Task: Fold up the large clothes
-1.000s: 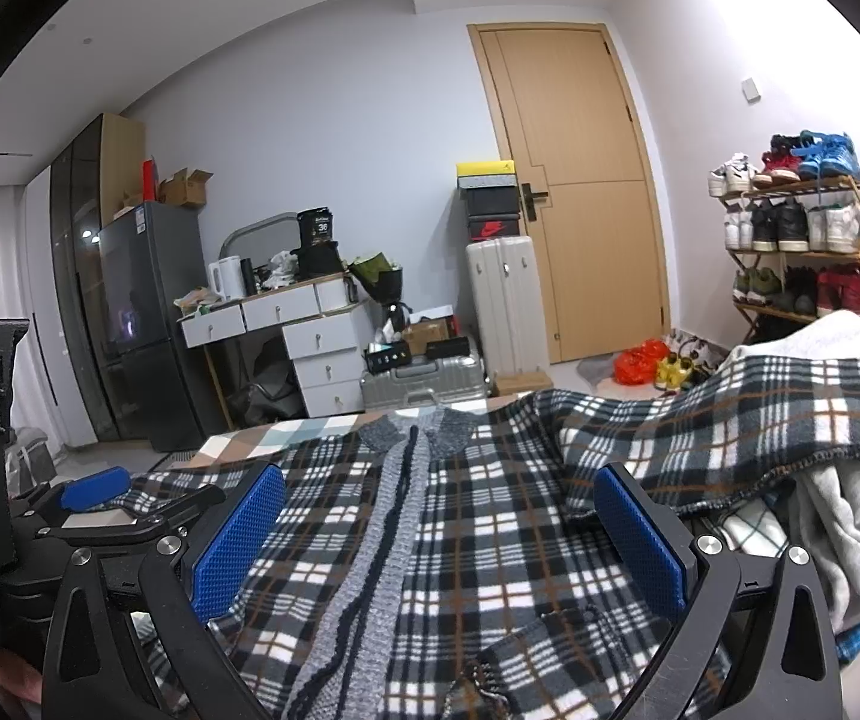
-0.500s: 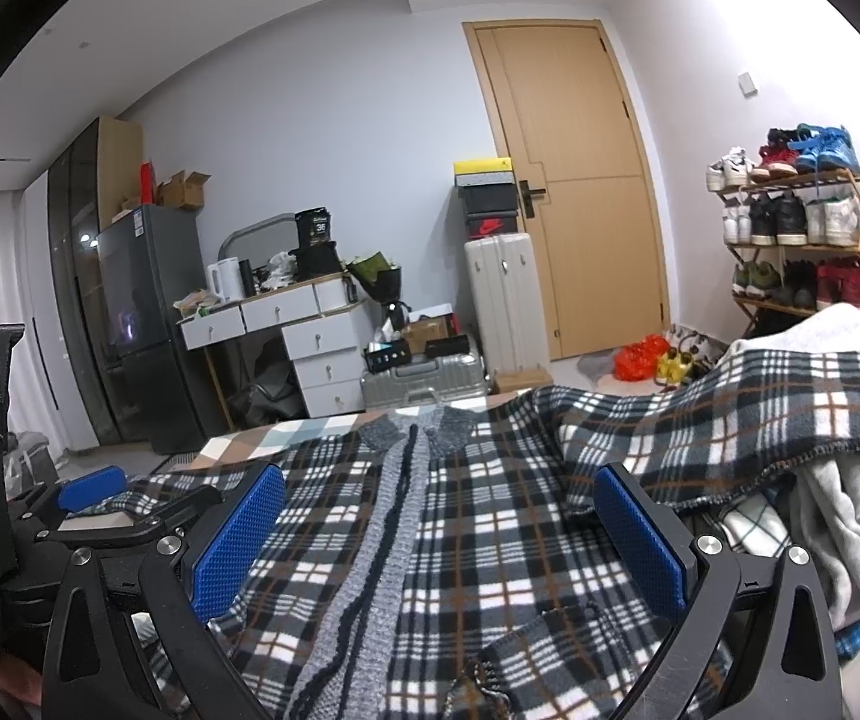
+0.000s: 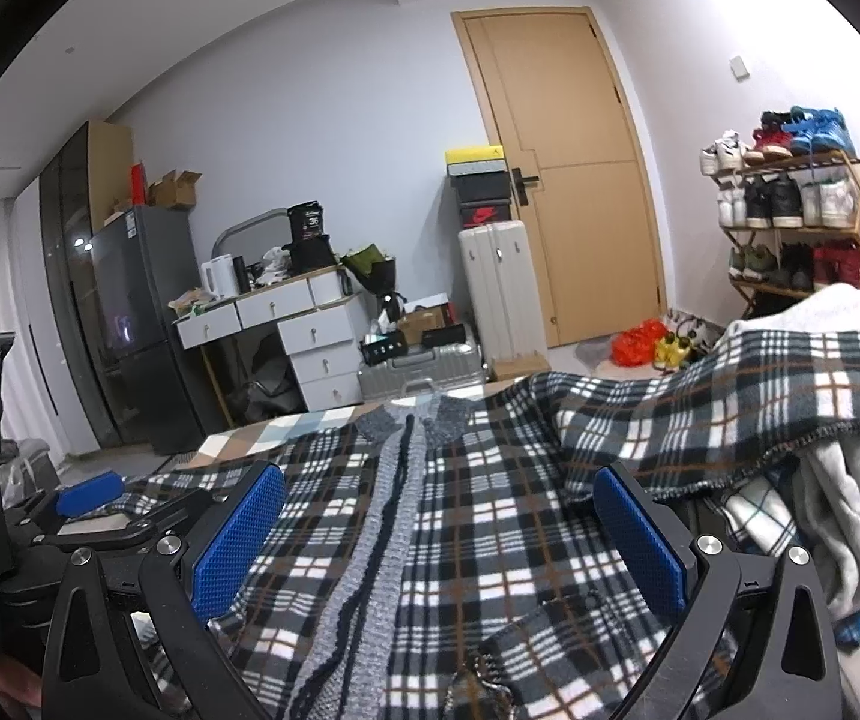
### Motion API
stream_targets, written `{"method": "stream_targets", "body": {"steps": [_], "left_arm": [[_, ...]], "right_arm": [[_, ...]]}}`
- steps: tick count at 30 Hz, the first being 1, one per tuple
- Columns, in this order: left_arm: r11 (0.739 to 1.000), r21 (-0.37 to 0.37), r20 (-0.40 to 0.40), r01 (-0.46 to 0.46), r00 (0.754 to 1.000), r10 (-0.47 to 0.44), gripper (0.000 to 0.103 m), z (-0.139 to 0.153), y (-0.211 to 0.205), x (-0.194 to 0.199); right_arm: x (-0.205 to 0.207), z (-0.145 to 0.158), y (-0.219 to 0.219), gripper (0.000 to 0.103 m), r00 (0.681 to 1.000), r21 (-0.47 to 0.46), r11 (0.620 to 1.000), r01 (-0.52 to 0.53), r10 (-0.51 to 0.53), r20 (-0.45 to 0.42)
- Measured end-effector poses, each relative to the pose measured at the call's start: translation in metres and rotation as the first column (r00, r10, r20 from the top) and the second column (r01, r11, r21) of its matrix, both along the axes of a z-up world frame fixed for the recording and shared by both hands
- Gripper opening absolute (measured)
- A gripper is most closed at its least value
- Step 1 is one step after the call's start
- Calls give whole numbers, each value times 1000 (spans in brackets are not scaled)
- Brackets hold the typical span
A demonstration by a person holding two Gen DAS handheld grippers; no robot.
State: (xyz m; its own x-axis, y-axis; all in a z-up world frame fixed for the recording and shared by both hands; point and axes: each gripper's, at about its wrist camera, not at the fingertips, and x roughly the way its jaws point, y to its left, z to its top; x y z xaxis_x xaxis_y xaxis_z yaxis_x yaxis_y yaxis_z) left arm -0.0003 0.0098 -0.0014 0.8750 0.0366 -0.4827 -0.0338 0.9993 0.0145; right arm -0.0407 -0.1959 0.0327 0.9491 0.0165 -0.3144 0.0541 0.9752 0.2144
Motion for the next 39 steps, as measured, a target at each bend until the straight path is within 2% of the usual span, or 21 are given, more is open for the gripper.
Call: {"method": "stream_targets", "body": {"steps": [5,7,10,14,21,24,28,30,33,35,36,38,39], "left_arm": [[1000,0,-10,3,1000,-3,102,-1,2,1],[1000,-6,-15,6,1000,-6,102,-2,3,0],[1000,-12,-27,18,999,-18,102,-2,5,-2],[999,-8,-39,36,999,-36,102,-4,5,-4],[997,3,-70,71,995,-71,102,-7,-1,-3],[997,10,-83,82,993,-80,102,-9,-4,-2],[996,22,-94,92,992,-89,102,-11,-7,-3],[995,29,-97,91,991,-87,102,-12,-8,-3],[995,33,-107,89,991,-85,102,-13,-7,-1],[996,34,-112,88,990,-84,102,-15,-8,0],[996,32,-115,89,990,-85,102,-15,-8,0],[995,29,-121,94,989,-90,102,-15,-9,0],[995,30,-119,95,989,-91,102,-15,-9,-1]], "right_arm": [[-1,-1,-12,103,1000,30,999,20,-20,-7],[-2,-1,-25,103,999,72,996,46,-46,-13],[-6,-1,-55,103,997,182,981,68,-62,-38],[-22,-2,-112,103,988,293,946,142,-115,-108],[-75,7,-213,103,940,331,885,329,-272,-205],[-84,4,-249,103,934,370,866,337,-258,-247],[-92,-9,-285,103,923,483,791,375,-272,-271],[-92,-11,-292,102,926,509,776,373,-274,-261],[-88,-9,-295,99,920,493,779,387,-291,-263],[-86,-4,-296,87,906,452,787,420,-331,-266],[-84,0,-295,85,898,421,796,435,-349,-268],[-78,5,-295,68,893,375,814,443,-364,-266],[-75,7,-294,64,883,346,818,460,-380,-276]]}}
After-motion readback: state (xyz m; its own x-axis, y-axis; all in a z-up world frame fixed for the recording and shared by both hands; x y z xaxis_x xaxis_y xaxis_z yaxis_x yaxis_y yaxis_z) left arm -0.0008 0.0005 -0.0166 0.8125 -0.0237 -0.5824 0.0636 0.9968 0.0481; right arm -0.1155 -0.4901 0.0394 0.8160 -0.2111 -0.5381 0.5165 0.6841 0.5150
